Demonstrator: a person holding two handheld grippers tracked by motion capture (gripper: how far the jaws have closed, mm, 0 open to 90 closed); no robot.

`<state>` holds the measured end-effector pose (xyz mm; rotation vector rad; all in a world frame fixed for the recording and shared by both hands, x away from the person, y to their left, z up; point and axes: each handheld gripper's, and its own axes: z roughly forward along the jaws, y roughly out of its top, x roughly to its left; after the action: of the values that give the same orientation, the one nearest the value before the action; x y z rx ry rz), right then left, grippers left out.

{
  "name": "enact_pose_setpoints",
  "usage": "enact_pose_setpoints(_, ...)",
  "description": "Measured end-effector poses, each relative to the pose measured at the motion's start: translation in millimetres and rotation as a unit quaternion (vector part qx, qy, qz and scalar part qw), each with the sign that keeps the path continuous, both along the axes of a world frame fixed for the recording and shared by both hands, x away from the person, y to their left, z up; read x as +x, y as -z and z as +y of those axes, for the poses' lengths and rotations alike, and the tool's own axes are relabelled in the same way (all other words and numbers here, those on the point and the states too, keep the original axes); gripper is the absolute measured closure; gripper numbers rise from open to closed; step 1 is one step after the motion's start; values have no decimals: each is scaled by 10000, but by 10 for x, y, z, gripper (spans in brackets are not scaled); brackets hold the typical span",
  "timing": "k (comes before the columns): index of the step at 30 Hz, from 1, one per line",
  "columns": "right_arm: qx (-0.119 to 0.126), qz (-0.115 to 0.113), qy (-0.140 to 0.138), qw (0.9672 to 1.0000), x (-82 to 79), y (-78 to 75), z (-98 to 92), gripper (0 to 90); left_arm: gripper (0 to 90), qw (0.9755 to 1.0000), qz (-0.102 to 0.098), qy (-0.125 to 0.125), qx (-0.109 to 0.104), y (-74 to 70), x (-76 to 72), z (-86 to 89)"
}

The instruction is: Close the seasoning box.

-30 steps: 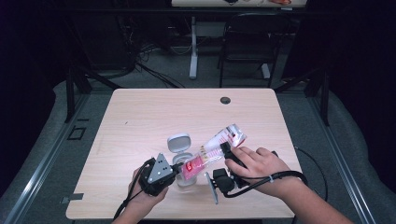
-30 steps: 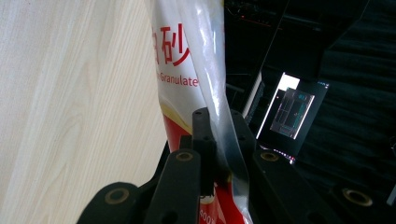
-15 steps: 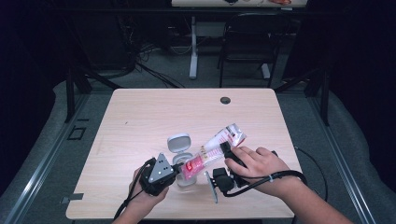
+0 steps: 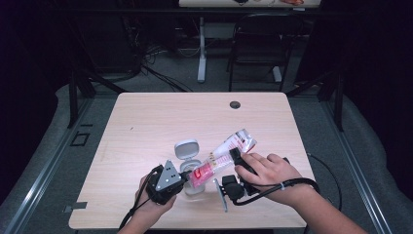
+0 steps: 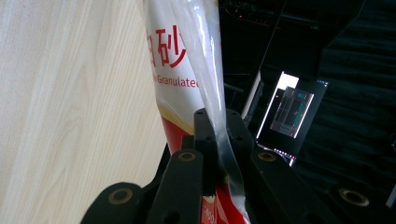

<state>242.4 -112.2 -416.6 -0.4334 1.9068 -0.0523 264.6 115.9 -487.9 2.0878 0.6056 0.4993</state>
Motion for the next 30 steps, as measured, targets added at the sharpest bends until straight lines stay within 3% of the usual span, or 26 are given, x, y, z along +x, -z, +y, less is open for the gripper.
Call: enact_pose_setpoints(30,14,-32,-51,10000,9,-39,35,866,900,10000,-23,-22,-42,-17,-2,21)
